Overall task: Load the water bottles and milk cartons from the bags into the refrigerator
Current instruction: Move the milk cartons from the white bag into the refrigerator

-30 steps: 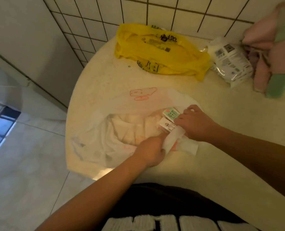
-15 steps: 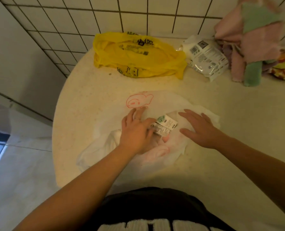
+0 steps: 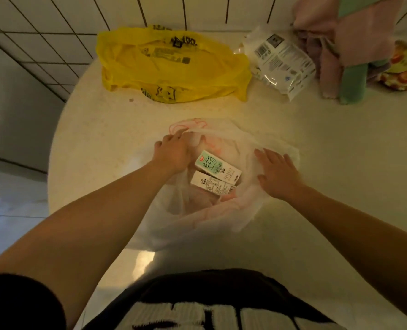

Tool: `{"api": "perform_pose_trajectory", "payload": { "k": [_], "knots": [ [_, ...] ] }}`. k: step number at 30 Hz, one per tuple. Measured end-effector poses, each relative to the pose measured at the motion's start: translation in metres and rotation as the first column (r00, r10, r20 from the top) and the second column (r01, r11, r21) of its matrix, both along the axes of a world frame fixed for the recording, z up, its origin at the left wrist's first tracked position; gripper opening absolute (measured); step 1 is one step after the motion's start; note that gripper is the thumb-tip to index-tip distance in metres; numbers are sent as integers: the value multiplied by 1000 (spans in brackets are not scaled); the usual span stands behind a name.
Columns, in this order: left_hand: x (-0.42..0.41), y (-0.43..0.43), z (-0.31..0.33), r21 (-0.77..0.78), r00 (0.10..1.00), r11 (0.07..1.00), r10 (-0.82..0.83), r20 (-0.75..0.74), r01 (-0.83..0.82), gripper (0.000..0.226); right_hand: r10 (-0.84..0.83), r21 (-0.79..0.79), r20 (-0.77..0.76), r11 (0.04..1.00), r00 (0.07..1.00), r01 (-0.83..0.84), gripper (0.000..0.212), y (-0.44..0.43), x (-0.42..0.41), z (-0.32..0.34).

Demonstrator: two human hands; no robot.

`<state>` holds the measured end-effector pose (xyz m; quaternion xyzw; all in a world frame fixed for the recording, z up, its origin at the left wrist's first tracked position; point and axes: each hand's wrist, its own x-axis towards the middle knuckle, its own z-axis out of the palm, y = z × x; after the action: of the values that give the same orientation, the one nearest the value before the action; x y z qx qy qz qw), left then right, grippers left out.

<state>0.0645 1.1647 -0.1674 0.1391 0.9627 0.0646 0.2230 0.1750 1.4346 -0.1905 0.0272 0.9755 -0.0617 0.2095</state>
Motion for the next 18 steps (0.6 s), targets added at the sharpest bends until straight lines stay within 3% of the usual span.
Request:
{"api": "perform_pose_trajectory", "payload": {
  "k": [4,7,9,11,13,15,18],
  "knots": [
    [1,-7,-24,-48,992,994,-94,85,98,60,-18,-54,47,998,999,21,69,-1,6,-5],
    [2,-10,-26,96,996,994,-60,63,54,48,-128,-89,4,988,992,128,64,-5,2,11],
    [8,-11,-19,256,990,965,-20,-140,56,32,-168,-81,-162,984,972,157,60,-11,3,24],
    [14,-11,-11,322,917,934,-13,-398,153,26,-119,-76,-404,992,907,96,56,-21,6,35],
    [14,-9,-4,350,886,900,-77,-456,259,23,-77,-141,-543,990,836,0,51,-36,8,44],
    [11,-5,0,374,907,864,-193,-374,338,20,-32,-255,-500,960,865,-112,44,-55,6,50],
    [6,-2,4,398,925,842,-278,-257,364,30,75,-323,-271,932,960,-164,40,-83,7,45]
  ]
}}
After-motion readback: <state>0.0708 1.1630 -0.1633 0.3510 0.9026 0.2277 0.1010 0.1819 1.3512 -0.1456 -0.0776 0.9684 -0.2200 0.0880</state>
